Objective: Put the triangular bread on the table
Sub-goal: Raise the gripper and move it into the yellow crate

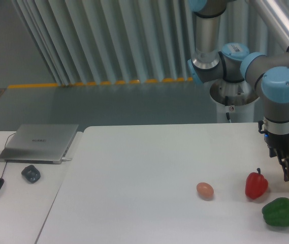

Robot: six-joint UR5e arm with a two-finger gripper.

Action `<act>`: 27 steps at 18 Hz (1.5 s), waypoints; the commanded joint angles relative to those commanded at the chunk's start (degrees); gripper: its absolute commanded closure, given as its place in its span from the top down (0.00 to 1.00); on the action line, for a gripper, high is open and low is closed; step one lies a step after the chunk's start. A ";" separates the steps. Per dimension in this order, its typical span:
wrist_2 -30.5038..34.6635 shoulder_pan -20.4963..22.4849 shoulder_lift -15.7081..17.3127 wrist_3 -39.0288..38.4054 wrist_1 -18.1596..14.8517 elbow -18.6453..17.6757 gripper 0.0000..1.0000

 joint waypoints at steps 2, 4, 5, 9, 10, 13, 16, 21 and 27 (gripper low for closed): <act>-0.17 0.00 0.00 0.00 0.00 -0.09 1.00; -0.70 0.61 0.09 0.00 -0.18 -0.61 1.00; -0.79 1.05 0.17 -0.09 0.09 -1.49 1.00; -1.06 3.69 1.67 0.00 0.70 -3.86 1.00; -1.06 3.95 1.76 0.00 0.70 -4.13 1.00; -0.97 5.27 2.37 0.00 0.70 -4.39 1.00; -1.05 5.89 2.46 0.53 0.79 -5.01 1.00; -0.62 9.67 3.60 10.62 0.53 -6.50 1.00; -0.01 10.19 3.96 12.21 0.61 -7.64 1.00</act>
